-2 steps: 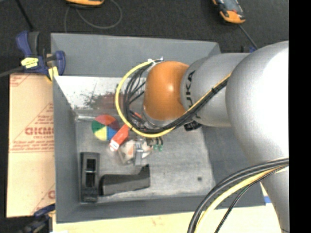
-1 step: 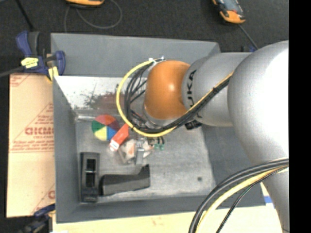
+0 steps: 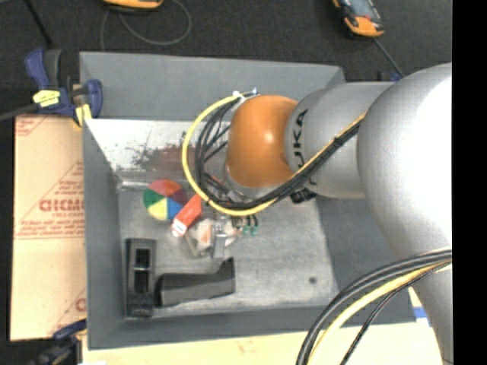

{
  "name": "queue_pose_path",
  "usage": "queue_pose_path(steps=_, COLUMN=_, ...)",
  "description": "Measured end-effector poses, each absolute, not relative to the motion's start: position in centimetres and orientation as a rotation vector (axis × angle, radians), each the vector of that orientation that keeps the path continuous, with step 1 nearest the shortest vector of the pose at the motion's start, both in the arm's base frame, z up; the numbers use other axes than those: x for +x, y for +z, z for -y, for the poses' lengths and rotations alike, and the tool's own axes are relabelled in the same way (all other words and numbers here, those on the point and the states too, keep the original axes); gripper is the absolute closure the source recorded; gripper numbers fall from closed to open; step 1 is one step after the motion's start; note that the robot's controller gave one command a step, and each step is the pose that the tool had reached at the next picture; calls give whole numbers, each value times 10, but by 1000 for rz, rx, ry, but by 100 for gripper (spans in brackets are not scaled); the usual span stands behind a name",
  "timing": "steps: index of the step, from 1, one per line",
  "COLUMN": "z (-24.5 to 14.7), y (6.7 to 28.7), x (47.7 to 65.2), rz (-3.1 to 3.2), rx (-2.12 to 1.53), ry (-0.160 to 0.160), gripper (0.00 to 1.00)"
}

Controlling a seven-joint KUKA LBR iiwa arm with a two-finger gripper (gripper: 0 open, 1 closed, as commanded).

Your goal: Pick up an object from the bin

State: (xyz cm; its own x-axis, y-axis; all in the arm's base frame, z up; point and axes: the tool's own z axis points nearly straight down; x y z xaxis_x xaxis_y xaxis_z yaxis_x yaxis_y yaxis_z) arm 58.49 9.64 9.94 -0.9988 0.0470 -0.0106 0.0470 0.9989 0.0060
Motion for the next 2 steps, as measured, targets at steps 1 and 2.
queue_pose_path(steps=1, z=-89, y=106, x=570, rz=-3133, rx=177, ry=4, gripper=0)
queue_pose_path(steps=2, z=-86, y=108, x=568, rz=-3126, rx=289, ry=3, gripper=0)
